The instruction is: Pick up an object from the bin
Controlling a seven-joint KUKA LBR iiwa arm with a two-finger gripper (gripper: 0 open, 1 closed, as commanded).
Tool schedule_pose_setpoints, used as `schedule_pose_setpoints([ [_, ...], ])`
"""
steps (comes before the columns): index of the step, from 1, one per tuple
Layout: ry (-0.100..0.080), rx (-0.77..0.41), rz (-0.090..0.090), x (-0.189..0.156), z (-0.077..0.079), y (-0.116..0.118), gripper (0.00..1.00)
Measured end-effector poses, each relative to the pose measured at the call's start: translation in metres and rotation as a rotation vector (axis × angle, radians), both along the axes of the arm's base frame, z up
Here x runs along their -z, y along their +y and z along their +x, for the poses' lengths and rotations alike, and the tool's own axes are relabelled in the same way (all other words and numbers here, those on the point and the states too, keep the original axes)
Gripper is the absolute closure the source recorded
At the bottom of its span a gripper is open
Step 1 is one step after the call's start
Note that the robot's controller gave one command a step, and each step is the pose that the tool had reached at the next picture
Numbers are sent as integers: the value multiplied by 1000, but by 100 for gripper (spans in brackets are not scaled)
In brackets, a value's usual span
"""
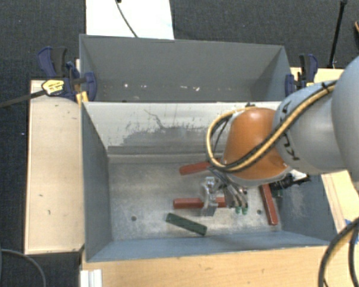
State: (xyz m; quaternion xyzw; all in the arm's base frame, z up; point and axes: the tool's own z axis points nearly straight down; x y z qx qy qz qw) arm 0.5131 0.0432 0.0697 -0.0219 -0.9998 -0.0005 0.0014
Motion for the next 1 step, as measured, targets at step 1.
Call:
schedule_pose_setpoints([
  [1,-13,7,1,-104,2,0,100],
])
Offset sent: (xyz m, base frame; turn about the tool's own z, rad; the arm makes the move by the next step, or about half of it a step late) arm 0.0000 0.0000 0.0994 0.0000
